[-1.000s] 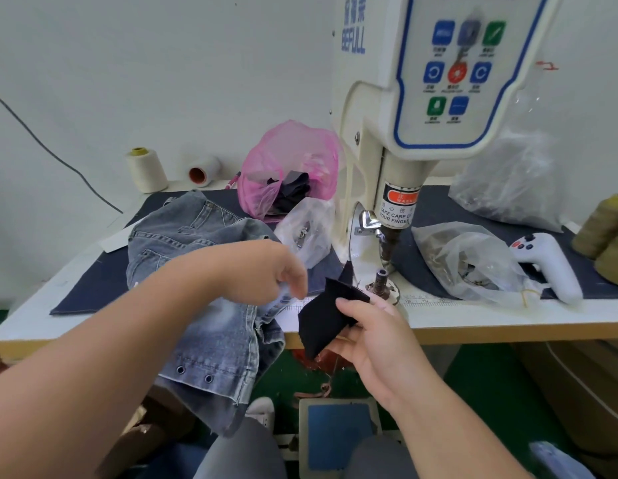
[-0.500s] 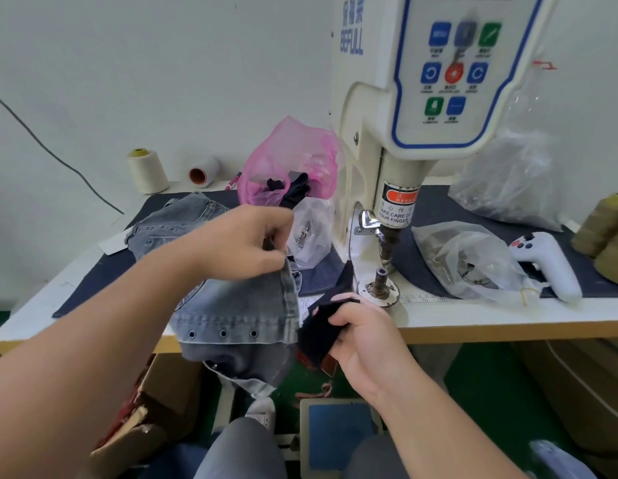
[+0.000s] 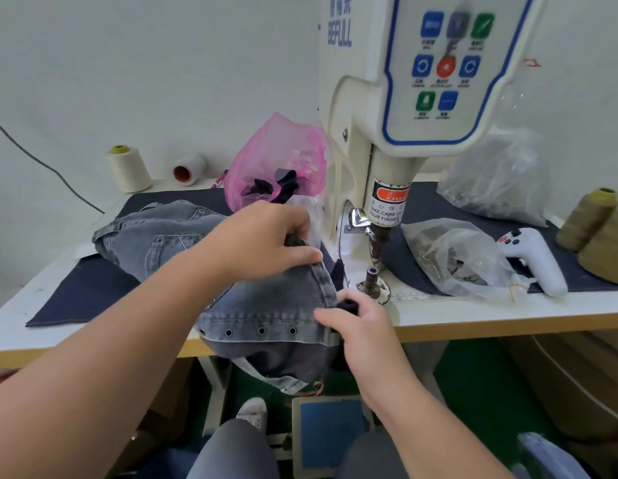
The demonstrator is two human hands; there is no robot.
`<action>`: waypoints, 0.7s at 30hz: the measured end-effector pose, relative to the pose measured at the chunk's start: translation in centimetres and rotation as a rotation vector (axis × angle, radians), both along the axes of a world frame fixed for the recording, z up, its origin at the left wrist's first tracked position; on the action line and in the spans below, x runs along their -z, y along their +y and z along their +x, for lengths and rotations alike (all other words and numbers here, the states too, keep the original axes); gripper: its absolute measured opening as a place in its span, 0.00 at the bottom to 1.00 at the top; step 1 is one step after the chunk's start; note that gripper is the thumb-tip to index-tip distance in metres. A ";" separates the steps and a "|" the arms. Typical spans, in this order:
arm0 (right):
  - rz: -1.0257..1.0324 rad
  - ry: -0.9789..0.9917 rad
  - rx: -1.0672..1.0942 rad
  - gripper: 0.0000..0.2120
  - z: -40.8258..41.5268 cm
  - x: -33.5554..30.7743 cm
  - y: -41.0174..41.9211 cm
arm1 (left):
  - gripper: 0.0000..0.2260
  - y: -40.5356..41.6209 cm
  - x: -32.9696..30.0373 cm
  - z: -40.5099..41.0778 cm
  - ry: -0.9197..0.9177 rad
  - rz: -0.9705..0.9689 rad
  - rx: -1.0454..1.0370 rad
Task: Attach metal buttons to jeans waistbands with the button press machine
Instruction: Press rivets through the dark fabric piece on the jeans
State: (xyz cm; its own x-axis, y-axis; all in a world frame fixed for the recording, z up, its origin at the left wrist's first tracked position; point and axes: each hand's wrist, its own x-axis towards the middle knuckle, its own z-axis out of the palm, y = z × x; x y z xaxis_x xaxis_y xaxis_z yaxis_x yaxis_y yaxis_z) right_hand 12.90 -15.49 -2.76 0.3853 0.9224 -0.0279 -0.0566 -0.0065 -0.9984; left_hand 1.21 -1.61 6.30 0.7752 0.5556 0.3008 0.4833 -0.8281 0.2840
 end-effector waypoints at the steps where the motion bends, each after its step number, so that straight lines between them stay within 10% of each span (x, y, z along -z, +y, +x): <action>1: 0.007 0.016 0.023 0.09 0.3 0.3 -0.2 | 0.16 0.3 -0.2 -0.1 0.068 0.031 -0.016; 5: 0.053 0.068 0.102 0.06 1.1 1.2 -0.9 | 0.19 1.2 -0.2 -0.2 0.217 0.099 0.048; 14: 0.068 -0.040 0.034 0.04 -0.6 2.4 -1.3 | 0.19 -0.7 -0.3 2.0 -0.198 0.161 0.259; 21: -0.030 -0.134 0.094 0.10 0.1 2.8 -1.4 | 0.20 0.1 3.9 2.4 0.081 0.012 0.042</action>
